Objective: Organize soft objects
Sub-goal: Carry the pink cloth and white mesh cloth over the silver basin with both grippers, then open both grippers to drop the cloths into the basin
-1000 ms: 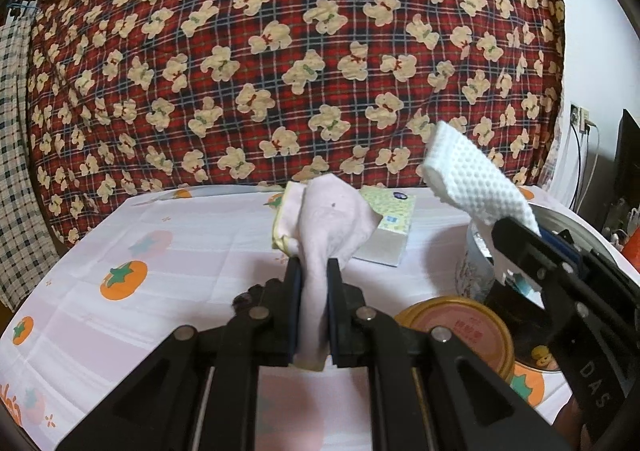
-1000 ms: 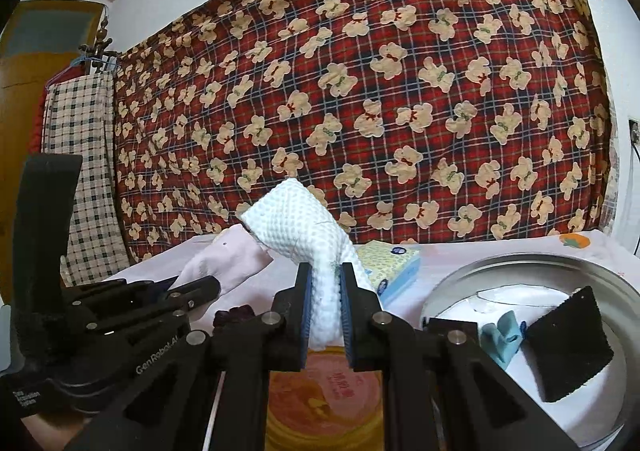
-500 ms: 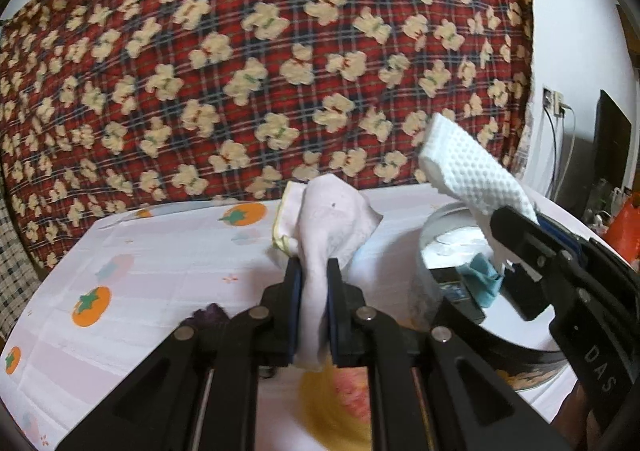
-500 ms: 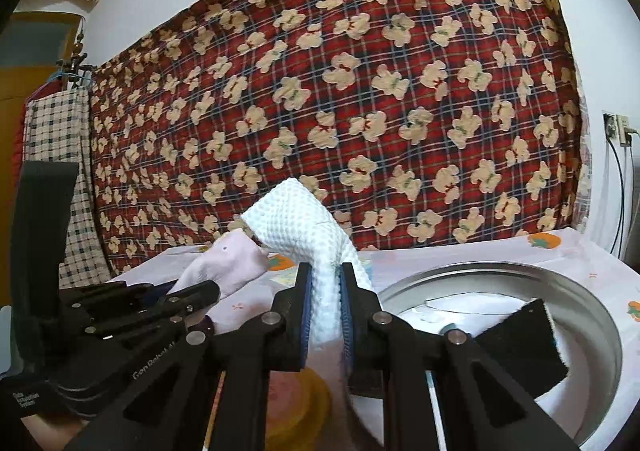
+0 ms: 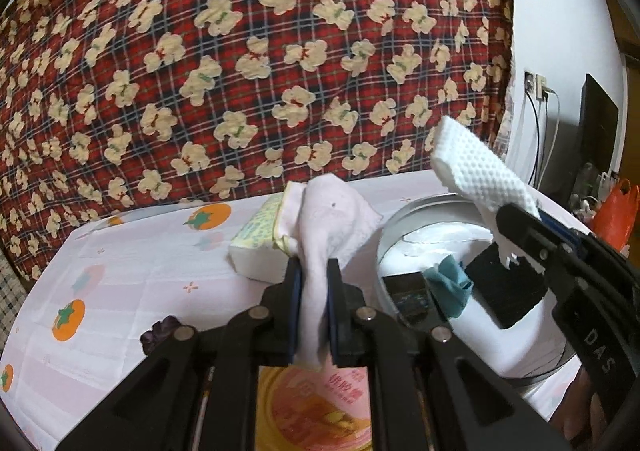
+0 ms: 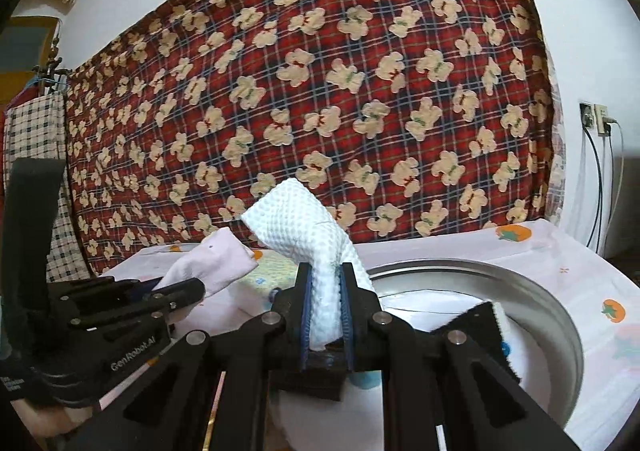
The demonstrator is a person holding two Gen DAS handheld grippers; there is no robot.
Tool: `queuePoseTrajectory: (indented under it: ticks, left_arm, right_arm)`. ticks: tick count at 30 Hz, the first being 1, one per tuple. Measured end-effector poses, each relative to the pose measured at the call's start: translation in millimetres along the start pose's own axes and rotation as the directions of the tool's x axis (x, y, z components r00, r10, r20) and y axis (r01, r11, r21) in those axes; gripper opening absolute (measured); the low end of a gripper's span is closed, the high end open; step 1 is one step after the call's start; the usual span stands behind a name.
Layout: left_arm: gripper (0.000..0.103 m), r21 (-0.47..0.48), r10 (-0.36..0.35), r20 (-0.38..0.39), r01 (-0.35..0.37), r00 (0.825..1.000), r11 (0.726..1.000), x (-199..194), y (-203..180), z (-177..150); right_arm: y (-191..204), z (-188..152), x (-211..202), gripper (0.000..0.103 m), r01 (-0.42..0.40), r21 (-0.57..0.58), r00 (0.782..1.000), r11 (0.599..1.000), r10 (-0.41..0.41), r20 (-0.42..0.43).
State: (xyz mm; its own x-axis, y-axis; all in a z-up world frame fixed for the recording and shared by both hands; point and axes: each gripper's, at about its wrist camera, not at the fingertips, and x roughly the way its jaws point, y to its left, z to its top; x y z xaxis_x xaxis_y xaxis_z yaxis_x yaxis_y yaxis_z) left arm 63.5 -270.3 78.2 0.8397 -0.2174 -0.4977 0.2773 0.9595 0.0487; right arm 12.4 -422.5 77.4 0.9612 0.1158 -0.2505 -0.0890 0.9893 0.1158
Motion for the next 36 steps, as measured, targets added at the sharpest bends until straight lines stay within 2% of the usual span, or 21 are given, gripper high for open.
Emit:
queuePoseTrajectory:
  ticks: [7,17,30,36]
  left_arm:
    - [0.009,0.007,-0.057,-0.035,0.057,0.998,0.998,9,-21,15]
    - [0.009,0.041,-0.116,-0.104,0.121,0.988,0.992,28,-61,20]
    - [0.009,0.068,-0.131,-0.17,0.145,0.977,0.987,49,-96,6]
    - [0.009,0.075,-0.133,-0.188,0.149,0.973,0.986,54,-101,2]
  right_arm:
    - [-29,6,-1,0.015,0.046,0.019,0.999,0.999,-0.046,-0.018]
    - [-70,3,7,0.015,0.113,0.042,0.988,0.993,-0.107,-0.114]
    - [-94,-6,8,0.015,0.173,0.045,0.972,0.984,-0.163,-0.169]
    - [-95,-5,10,0.015,0.172,0.039,0.97,0.984,-0.162,-0.183]
